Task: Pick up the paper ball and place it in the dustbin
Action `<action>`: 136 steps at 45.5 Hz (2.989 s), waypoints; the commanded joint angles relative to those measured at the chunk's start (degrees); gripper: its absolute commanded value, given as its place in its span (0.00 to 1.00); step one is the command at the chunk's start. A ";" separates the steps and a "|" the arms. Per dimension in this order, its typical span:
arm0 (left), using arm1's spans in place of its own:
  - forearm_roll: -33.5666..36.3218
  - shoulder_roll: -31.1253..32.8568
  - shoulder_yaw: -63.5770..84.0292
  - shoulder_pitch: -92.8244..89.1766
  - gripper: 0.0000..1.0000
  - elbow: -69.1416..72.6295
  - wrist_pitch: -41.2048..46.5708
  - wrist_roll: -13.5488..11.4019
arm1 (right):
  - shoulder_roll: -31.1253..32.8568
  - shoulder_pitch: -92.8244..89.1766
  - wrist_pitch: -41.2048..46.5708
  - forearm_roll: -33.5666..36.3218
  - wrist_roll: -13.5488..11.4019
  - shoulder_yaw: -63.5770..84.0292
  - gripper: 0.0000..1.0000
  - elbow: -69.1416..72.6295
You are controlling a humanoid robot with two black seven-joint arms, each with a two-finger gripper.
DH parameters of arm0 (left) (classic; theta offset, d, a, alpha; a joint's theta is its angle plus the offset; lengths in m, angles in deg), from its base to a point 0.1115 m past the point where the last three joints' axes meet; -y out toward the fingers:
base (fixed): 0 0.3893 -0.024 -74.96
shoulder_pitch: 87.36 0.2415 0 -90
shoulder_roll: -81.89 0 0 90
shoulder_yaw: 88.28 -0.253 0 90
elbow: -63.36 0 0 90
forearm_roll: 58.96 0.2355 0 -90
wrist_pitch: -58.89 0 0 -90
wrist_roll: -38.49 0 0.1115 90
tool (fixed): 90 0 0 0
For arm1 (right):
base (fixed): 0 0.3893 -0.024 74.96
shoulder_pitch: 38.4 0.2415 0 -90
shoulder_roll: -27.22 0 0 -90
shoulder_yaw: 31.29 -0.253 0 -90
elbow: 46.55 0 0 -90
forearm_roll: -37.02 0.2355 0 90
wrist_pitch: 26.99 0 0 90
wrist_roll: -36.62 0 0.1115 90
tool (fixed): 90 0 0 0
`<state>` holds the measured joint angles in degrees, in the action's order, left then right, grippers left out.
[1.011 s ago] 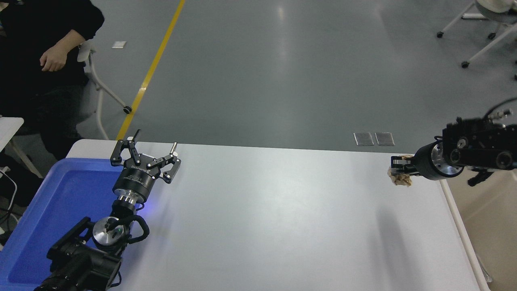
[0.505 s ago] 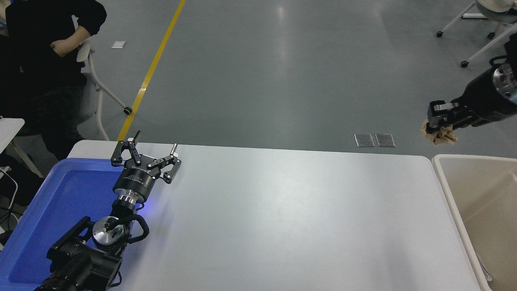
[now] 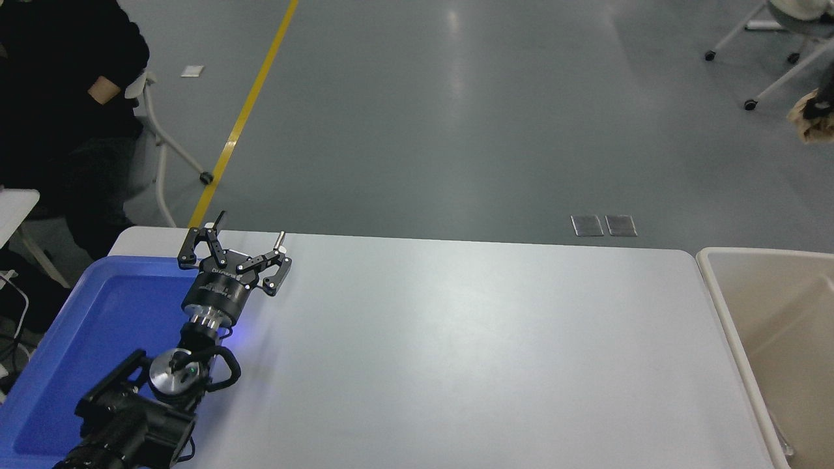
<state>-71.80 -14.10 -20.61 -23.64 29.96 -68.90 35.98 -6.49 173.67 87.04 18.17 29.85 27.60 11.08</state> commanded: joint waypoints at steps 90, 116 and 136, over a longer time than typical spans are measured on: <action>-0.09 0.01 0.00 0.00 0.99 0.00 0.00 -0.04 | -31.42 -81.11 -27.89 13.49 4.13 -77.79 1.00 -57.54; -0.09 0.01 0.00 0.00 0.99 0.00 0.00 -0.04 | -23.42 -64.33 -28.16 13.32 4.22 -75.06 1.00 -37.25; -0.09 0.01 0.00 0.00 0.99 0.00 0.00 -0.04 | -23.24 -64.40 -27.63 18.32 4.39 -87.53 1.00 -19.06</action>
<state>-71.89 -14.09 -20.61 -23.64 29.96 -68.90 35.94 -29.08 110.59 58.67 32.59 34.21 -50.48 -16.67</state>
